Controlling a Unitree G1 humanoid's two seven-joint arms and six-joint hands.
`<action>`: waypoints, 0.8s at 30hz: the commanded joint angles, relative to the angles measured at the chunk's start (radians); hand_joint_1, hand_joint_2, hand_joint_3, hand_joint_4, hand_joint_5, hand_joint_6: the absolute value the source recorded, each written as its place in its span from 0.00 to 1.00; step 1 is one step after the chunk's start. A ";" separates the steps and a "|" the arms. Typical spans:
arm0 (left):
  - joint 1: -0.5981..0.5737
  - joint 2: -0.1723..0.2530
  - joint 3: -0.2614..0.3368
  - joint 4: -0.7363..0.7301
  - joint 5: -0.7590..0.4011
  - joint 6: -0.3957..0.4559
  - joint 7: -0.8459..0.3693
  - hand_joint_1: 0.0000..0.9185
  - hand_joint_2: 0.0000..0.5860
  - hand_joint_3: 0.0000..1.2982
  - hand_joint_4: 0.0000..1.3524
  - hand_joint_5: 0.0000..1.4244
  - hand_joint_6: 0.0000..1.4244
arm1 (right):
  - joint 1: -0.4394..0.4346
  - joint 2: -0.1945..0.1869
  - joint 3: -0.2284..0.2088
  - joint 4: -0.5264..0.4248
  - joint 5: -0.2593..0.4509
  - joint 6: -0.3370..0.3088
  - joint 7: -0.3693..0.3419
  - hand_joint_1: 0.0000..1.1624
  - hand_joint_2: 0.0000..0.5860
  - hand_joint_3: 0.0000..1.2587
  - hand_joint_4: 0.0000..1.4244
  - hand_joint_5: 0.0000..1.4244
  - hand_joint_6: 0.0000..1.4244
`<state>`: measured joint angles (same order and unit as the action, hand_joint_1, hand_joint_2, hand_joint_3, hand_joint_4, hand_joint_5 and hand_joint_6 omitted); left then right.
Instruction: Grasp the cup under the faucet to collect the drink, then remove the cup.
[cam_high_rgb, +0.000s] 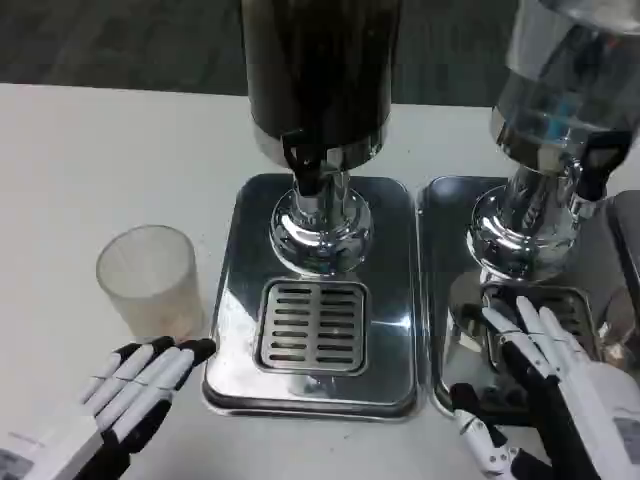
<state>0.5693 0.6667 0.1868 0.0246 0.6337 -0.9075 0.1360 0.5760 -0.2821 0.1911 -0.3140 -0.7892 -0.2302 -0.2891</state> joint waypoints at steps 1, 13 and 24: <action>-0.003 0.007 -0.008 0.007 -0.014 0.002 -0.017 0.00 0.14 0.00 0.00 0.00 0.00 | 0.009 0.003 -0.009 -0.006 0.012 0.003 -0.002 0.29 0.72 0.12 0.01 0.00 0.04; -0.007 0.013 0.003 0.016 -0.007 -0.010 -0.007 0.00 0.14 0.00 0.00 0.00 0.00 | 0.003 0.006 -0.012 -0.003 0.020 0.003 0.001 0.29 0.72 0.13 0.01 0.00 0.05; -0.027 0.065 0.037 0.103 -0.083 -0.117 -0.009 0.00 0.14 0.00 0.00 0.00 0.00 | 0.015 0.017 -0.014 -0.002 0.032 0.001 -0.004 0.29 0.72 0.13 0.01 0.00 0.06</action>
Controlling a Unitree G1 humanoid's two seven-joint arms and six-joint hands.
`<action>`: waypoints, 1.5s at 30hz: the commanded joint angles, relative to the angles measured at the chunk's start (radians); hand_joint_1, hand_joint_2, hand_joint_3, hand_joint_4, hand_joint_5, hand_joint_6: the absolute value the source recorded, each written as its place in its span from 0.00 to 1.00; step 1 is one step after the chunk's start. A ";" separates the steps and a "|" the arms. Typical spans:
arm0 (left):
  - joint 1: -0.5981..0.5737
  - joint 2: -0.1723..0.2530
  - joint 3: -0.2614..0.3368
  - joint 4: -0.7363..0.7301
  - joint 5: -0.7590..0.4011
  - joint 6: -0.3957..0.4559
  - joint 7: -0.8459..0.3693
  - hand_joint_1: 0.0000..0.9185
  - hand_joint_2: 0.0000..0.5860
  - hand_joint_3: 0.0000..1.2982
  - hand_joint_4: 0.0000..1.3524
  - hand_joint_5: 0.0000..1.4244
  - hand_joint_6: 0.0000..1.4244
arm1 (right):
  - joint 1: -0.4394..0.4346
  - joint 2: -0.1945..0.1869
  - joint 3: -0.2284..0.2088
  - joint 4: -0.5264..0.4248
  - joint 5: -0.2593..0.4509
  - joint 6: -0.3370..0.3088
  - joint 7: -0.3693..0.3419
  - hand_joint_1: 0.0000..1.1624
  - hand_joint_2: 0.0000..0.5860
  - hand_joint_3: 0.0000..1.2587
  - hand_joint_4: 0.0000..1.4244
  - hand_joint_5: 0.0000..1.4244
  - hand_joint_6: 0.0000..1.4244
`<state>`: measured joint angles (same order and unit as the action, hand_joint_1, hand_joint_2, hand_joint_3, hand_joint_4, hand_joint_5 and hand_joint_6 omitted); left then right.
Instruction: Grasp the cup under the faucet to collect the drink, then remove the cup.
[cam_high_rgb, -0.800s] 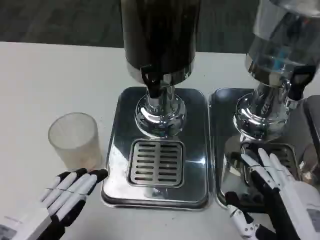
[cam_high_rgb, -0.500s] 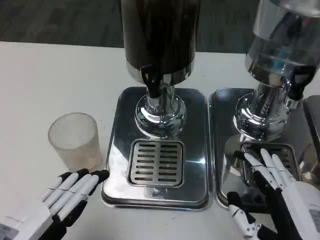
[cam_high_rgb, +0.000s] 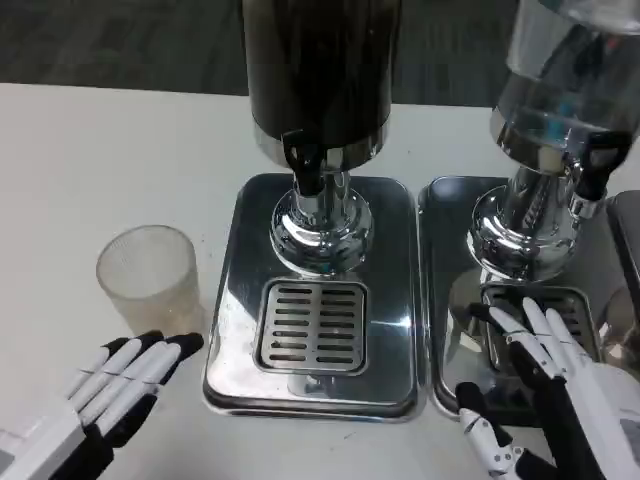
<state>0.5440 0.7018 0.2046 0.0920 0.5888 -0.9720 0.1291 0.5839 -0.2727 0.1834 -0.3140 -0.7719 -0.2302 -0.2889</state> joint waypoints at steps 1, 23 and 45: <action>-0.005 0.037 0.026 0.049 -0.053 -0.070 -0.003 0.00 0.14 0.00 0.00 0.00 0.00 | 0.006 0.009 -0.005 -0.001 0.015 0.002 -0.004 0.29 0.72 0.13 0.01 0.00 0.06; -0.267 -0.001 0.007 0.181 -0.298 -0.014 -0.109 0.00 0.03 0.00 0.00 0.03 0.13 | -0.005 0.021 0.010 -0.011 0.029 -0.006 0.008 0.28 0.73 0.14 0.02 0.03 0.07; -0.583 -0.033 -0.083 0.537 -0.352 0.029 -0.190 0.00 0.00 0.00 0.00 0.04 0.16 | 0.000 0.046 0.047 -0.028 0.003 0.005 0.003 0.27 0.73 0.15 0.04 0.05 0.07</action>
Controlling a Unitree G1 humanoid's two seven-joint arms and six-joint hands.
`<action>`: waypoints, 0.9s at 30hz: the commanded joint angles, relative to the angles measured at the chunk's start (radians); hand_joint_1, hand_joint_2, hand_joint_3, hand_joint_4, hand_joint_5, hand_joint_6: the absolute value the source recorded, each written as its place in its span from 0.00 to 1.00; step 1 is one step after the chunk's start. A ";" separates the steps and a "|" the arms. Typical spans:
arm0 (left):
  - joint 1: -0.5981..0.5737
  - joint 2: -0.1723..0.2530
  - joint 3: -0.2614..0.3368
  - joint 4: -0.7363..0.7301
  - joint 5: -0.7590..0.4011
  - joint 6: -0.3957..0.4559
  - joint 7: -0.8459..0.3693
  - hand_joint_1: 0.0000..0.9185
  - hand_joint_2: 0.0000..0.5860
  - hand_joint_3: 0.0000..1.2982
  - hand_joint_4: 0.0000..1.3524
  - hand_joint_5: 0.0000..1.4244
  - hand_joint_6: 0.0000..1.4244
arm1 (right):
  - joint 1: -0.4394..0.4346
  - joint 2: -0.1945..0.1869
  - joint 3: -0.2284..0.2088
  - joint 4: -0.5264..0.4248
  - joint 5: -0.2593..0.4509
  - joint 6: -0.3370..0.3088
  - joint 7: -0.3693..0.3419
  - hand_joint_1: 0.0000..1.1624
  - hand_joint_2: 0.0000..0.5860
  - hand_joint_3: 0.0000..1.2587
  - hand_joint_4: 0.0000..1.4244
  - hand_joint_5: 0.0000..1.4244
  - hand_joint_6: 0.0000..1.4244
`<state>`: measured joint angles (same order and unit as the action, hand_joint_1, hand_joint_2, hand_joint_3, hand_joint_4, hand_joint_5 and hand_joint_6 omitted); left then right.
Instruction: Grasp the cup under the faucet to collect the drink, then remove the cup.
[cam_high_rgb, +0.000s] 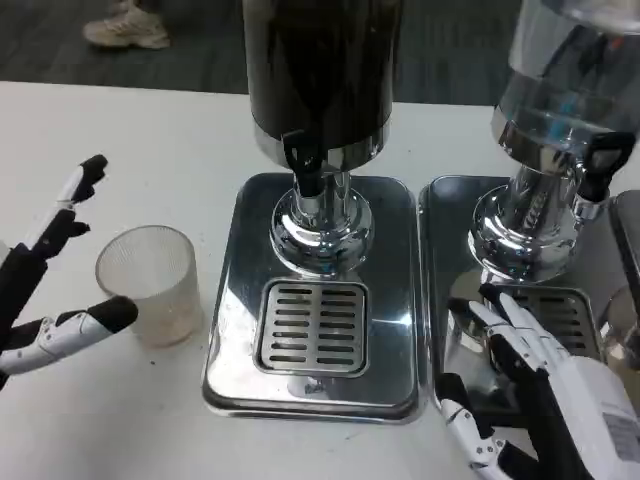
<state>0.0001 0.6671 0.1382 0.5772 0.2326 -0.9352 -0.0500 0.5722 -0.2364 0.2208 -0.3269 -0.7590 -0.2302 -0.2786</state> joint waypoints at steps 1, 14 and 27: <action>-0.049 0.003 -0.021 0.066 0.009 -0.011 -0.010 0.00 0.00 0.00 0.00 0.04 0.16 | 0.015 0.012 0.012 -0.015 -0.011 0.004 -0.007 0.27 0.73 0.15 0.04 0.05 0.07; -0.165 0.015 -0.086 0.263 0.089 -0.037 0.034 0.00 0.00 0.00 0.00 0.04 0.17 | 0.045 0.024 0.012 -0.031 -0.019 0.004 -0.015 0.27 0.73 0.16 0.05 0.06 0.08; -0.253 0.032 -0.147 0.431 0.173 -0.036 0.116 0.00 0.00 0.00 0.00 0.05 0.18 | 0.059 0.041 0.018 -0.034 -0.028 0.005 -0.026 0.27 0.73 0.17 0.06 0.07 0.08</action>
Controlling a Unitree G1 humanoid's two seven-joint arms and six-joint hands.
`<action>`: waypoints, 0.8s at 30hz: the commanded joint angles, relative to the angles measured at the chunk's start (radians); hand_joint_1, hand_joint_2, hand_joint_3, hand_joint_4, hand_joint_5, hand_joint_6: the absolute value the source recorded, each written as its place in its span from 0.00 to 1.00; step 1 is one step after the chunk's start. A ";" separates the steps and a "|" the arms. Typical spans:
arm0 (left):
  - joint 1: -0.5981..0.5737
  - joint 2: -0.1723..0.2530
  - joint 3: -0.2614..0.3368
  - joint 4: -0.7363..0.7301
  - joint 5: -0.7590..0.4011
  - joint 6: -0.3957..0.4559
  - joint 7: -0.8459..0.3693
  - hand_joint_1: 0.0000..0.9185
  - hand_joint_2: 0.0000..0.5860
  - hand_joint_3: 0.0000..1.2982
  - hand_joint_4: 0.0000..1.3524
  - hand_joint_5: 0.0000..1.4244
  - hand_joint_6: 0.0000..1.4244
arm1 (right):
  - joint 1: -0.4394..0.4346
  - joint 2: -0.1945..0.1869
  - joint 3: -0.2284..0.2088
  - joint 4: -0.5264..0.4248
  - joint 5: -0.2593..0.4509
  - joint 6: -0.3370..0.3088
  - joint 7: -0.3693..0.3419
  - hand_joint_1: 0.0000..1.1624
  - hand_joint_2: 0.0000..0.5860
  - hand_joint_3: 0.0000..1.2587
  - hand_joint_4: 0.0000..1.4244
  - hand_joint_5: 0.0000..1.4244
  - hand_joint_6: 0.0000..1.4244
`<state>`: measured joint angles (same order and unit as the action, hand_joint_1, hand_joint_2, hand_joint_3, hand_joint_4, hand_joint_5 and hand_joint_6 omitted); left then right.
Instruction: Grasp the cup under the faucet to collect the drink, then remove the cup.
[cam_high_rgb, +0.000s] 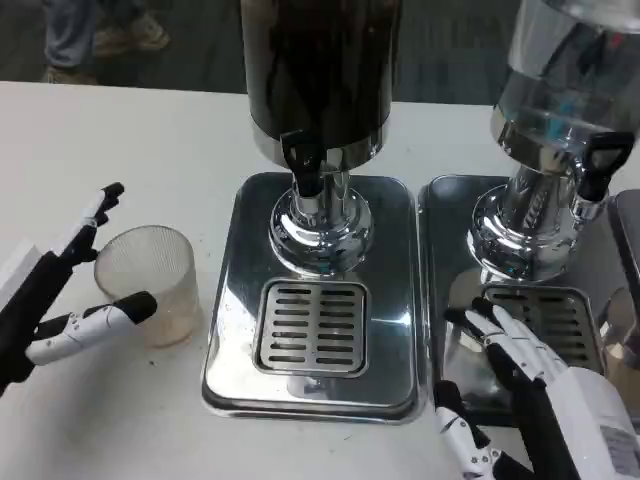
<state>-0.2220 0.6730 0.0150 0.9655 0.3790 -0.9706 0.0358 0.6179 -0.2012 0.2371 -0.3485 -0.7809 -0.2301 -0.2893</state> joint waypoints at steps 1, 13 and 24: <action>-0.037 0.027 -0.028 0.055 0.031 0.001 0.034 0.00 0.00 0.00 0.00 0.05 0.18 | 0.015 0.007 0.002 -0.013 -0.007 0.005 -0.016 0.27 0.73 0.17 0.06 0.07 0.08; -0.127 0.021 -0.114 0.173 0.073 0.045 0.090 0.00 0.00 0.00 0.00 0.05 0.19 | 0.033 0.016 0.006 -0.023 -0.016 0.007 -0.030 0.27 0.73 0.17 0.07 0.07 0.08; -0.182 0.016 -0.205 0.200 0.142 0.076 0.182 0.05 0.00 0.00 0.00 0.07 0.23 | 0.040 0.022 0.006 -0.024 -0.020 0.004 -0.032 0.27 0.73 0.17 0.08 0.08 0.09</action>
<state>-0.3826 0.6884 -0.1655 1.1548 0.4889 -0.9095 0.1901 0.6523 -0.1825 0.2427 -0.3608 -0.7991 -0.2300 -0.3071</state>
